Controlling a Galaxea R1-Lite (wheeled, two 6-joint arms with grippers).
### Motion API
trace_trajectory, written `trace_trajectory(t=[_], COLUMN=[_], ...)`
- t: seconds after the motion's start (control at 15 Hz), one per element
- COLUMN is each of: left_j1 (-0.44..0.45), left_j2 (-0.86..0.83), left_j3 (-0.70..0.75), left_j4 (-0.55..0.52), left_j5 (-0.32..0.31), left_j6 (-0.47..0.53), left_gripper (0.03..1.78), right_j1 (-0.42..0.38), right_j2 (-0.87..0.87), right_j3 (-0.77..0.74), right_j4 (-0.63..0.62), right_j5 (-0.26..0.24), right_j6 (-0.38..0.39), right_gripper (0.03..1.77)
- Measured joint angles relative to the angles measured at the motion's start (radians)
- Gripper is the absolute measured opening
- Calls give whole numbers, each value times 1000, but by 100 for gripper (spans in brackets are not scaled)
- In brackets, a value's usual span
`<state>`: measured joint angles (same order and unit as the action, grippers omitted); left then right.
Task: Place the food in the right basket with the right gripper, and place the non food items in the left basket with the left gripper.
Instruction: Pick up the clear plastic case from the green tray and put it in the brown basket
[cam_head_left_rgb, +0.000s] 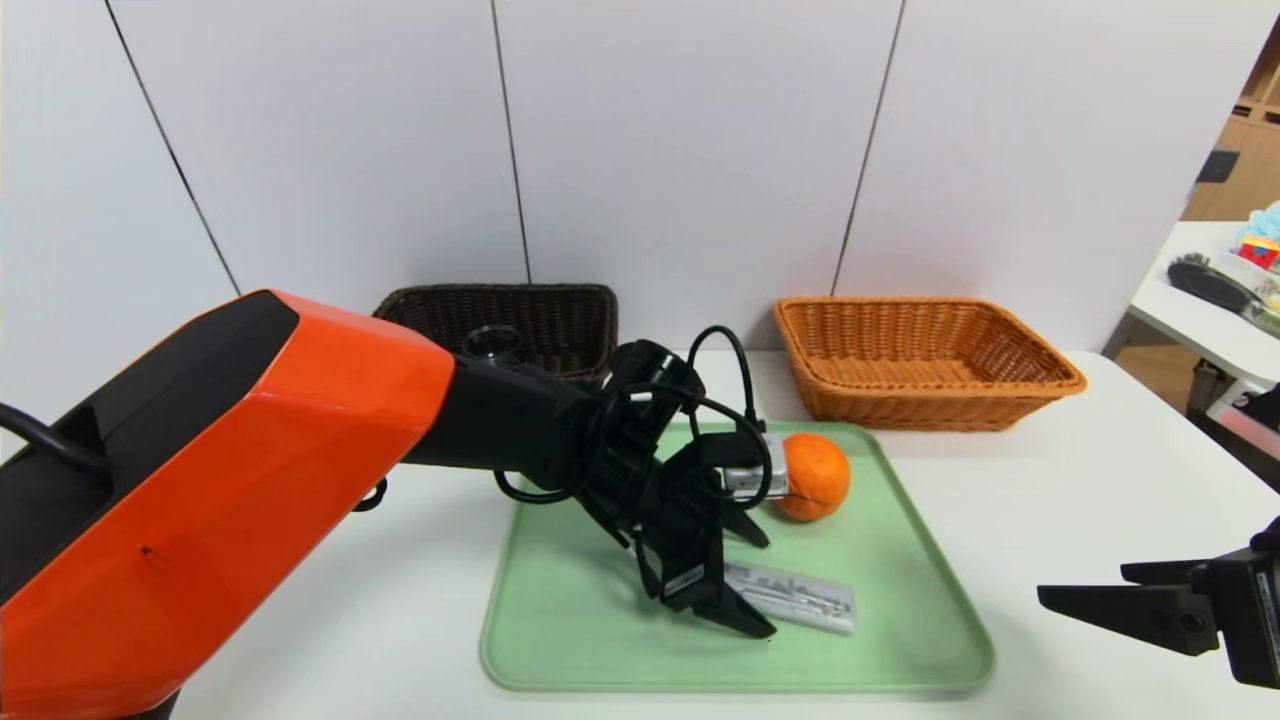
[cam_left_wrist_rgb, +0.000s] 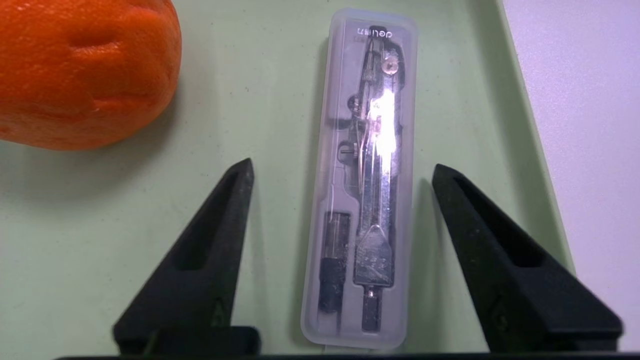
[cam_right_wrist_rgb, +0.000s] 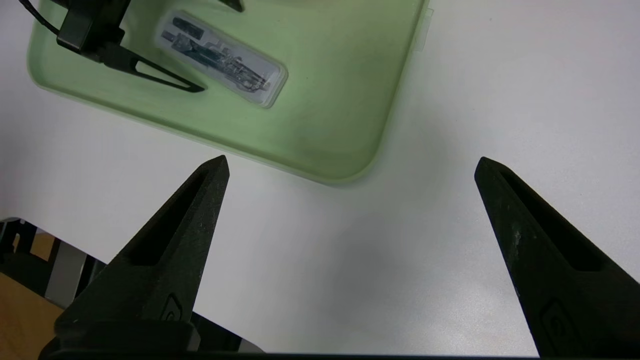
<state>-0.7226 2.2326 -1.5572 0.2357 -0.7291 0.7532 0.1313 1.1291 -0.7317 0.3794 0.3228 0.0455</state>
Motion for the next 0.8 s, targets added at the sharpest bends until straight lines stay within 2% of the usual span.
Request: trace_trajectory(t=[0.27, 0.33, 0.8], left_j1=[0, 0, 3], left_j2=[1, 1, -38], left_j3=[3, 3, 10], left_j4=[-1, -2, 9], left_j5=[0, -1, -3], left_j6=[0, 1, -4], left_gripper=[76, 56, 56], right_j1=[-1, 0, -2], right_j2=[1, 1, 5], right_j3=[0, 0, 2], right_j4=[0, -1, -1], right_j5=[0, 0, -1], right_j6=[0, 0, 0], right_gripper=[170, 170, 170])
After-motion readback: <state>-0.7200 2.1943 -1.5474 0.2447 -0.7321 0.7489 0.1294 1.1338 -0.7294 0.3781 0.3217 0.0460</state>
